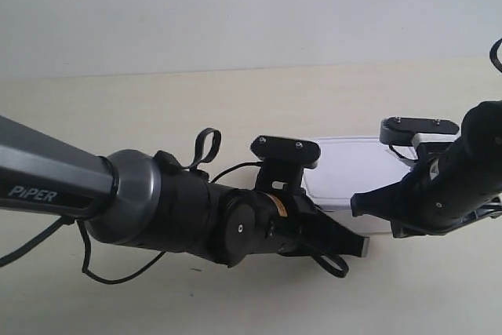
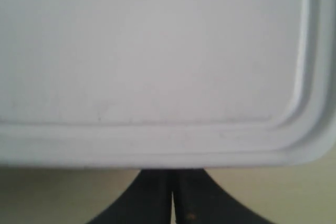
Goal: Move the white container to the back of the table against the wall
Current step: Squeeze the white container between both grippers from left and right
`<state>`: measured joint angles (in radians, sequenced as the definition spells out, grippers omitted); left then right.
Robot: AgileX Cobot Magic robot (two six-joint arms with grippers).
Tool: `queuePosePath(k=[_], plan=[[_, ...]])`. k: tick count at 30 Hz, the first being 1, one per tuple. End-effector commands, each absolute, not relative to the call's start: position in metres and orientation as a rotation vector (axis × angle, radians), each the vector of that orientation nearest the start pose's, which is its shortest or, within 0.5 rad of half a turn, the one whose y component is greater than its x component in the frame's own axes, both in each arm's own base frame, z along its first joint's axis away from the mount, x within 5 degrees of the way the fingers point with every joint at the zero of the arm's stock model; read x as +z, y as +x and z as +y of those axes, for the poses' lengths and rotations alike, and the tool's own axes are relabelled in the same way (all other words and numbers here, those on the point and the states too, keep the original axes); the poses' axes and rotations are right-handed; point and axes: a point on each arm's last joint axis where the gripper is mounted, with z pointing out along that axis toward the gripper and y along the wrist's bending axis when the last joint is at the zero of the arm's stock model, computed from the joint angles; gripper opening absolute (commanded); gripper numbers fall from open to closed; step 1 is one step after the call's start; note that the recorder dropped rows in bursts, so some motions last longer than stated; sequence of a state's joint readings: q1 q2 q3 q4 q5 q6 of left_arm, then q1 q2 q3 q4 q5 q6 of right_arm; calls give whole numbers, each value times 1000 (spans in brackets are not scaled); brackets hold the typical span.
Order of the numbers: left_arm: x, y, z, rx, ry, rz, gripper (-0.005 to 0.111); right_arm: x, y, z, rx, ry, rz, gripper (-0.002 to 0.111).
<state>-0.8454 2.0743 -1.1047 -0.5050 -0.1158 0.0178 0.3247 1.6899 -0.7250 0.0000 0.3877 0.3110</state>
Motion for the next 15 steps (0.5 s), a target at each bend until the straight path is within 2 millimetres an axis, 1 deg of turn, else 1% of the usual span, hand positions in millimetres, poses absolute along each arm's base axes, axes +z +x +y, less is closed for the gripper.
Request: queuePosePath(k=[1,7,11,15], plan=[[113,285,-301,-567,387,2354,0,130,269,91,154,-25,2795,0],[120,295,-300,-569,387,2347,0,123,276,93,174,-25,2747,0],[122,299,-299,-565,394,2330,0,125,282,95,200,-25,2684,0],[122,304,-295,-554,385,2318,0,129,289,98,204,-25,2671,0]])
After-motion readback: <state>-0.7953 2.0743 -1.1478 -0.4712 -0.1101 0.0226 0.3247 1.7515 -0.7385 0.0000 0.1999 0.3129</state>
